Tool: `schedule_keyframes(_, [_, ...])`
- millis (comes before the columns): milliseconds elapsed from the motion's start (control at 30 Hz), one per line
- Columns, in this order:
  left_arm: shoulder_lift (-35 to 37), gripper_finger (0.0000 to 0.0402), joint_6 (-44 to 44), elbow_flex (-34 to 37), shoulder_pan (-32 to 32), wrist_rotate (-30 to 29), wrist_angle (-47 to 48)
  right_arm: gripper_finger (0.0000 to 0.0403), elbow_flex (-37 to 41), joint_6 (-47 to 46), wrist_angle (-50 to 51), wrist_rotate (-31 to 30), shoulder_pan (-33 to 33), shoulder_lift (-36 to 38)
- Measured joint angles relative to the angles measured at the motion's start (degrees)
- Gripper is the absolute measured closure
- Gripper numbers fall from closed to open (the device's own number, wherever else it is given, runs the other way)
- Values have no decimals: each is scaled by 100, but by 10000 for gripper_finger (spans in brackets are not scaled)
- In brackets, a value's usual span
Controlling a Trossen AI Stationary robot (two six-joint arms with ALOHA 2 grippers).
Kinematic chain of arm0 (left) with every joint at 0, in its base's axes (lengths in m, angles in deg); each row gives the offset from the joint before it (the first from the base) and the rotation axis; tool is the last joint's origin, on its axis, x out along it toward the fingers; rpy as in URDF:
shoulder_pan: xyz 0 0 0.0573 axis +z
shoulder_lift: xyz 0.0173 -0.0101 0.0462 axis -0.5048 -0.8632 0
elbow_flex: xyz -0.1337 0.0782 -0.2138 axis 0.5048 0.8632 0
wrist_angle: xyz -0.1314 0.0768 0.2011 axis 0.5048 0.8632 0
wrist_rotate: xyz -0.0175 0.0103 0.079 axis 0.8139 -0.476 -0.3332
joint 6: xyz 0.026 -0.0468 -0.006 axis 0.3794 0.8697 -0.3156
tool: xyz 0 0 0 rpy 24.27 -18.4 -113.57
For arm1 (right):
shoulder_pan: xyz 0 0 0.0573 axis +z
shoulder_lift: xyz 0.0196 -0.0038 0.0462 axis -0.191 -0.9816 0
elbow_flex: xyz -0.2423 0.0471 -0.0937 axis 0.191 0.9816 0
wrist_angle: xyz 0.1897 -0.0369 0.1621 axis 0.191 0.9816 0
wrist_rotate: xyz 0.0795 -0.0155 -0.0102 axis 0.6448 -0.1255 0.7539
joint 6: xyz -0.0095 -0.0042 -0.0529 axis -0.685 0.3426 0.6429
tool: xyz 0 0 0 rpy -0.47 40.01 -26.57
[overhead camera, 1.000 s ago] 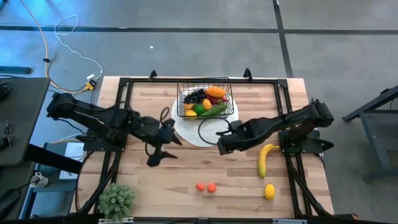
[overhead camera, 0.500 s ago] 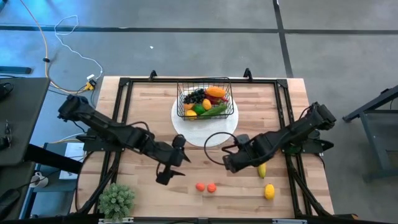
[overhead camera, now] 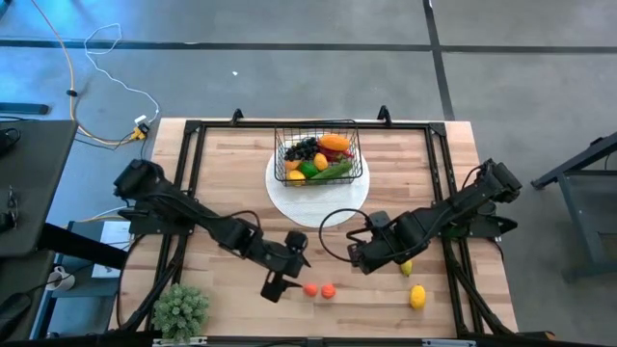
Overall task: Build produce basket
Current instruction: Put the left orange fruit into the black basket
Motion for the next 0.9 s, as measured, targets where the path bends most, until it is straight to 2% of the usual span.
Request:
schedule_keyframes(400, [-959,143,28,2,-39,250,-753,137,0,-2,0,-1,0,-2])
schedule_keyframes(900, [-1543,143,46,-3,-103,401,-1171,137,0,-133,-4,-5,0,-4])
